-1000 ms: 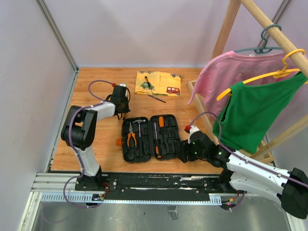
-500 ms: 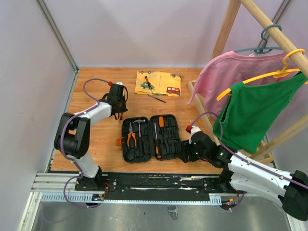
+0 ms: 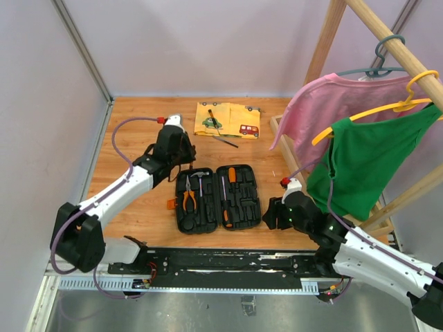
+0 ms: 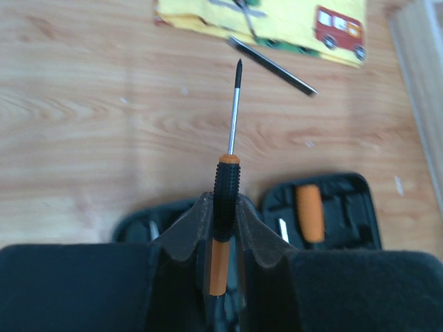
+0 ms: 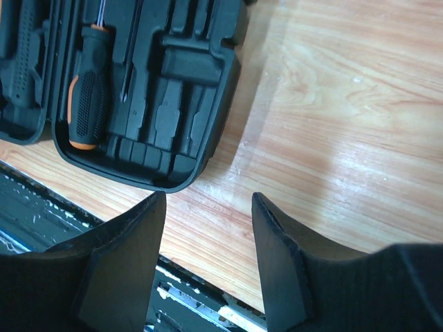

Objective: Sort the tools into containers
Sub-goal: Pick up the screwdriver from the center of the board, then place the screwdriver in the storage box.

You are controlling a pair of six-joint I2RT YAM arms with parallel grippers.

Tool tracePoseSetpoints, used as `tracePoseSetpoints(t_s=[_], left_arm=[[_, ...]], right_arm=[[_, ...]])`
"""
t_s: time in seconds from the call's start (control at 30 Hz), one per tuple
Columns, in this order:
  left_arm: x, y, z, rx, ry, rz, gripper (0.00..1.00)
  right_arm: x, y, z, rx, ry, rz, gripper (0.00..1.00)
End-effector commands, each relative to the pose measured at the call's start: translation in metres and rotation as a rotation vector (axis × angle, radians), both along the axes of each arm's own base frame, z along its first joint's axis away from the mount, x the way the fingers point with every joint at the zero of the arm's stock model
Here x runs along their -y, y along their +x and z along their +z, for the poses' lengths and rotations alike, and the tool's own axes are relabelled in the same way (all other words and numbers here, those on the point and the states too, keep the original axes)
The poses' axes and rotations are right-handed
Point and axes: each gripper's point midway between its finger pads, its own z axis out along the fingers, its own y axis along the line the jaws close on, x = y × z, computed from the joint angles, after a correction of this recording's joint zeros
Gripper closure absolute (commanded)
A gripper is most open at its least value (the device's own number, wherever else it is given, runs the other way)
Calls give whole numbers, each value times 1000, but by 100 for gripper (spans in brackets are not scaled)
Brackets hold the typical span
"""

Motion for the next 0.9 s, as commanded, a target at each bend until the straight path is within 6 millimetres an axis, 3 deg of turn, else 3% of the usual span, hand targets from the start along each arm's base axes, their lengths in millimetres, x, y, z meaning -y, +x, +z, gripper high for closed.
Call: tracePoseSetpoints(t_s=[0.0,0.2,0.37,0.73,0.87], left_arm=[[39,-34,9,-5,-182,-8,99],[100,-84,-6,-57,-302,-62,100],[132,-110,-26,-100,-342,-44,100],[213,-136,-50,-147,-398,-87,100],[226,-133,-60,-161,-420,-61,100]], right_arm=[[17,12,10,44,21,-139,46],[25,15,16,79,62,-200,46],[27,13,12,68,59,-210,46],[31,9,10,56,51,-210,45],[34,7,10,53,44,-210,45]])
